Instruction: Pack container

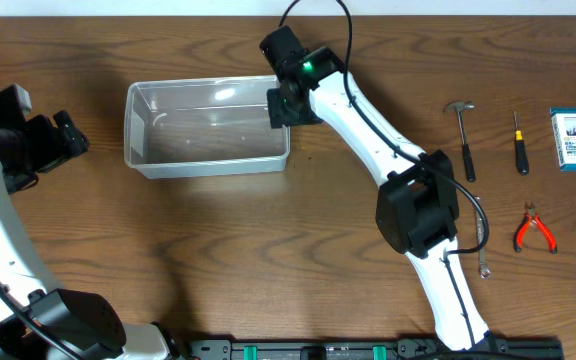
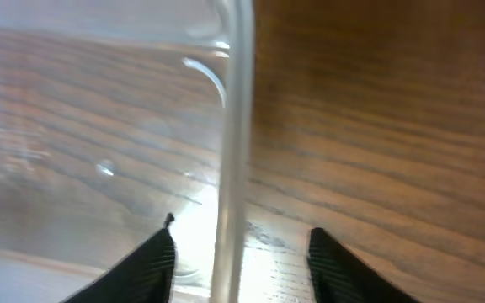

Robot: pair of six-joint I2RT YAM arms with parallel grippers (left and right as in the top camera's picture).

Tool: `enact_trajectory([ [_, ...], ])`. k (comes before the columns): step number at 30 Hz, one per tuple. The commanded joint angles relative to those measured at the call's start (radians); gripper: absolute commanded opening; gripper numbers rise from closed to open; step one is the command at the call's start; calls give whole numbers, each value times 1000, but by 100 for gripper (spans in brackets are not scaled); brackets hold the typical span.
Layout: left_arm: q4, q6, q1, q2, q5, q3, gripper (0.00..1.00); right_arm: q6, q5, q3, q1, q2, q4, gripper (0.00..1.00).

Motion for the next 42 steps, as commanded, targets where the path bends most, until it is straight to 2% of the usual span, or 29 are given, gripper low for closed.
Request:
enact_trajectory([
  [1, -10, 18, 4, 1, 12, 0, 98, -9, -3, 25, 10, 2, -8, 43],
  [8, -17, 18, 4, 1, 9, 0, 98, -9, -2, 25, 10, 2, -18, 36],
  [13, -17, 18, 4, 1, 9, 0, 98, -9, -3, 25, 10, 2, -19, 24],
  [25, -17, 18, 4, 1, 9, 0, 98, -9, -3, 25, 10, 2, -19, 3],
  [37, -17, 18, 4, 1, 9, 0, 98, -10, 11, 28, 9, 1, -22, 1],
  [42, -17, 18, 4, 1, 9, 0, 98, -21, 59, 92, 5, 1, -66, 1],
])
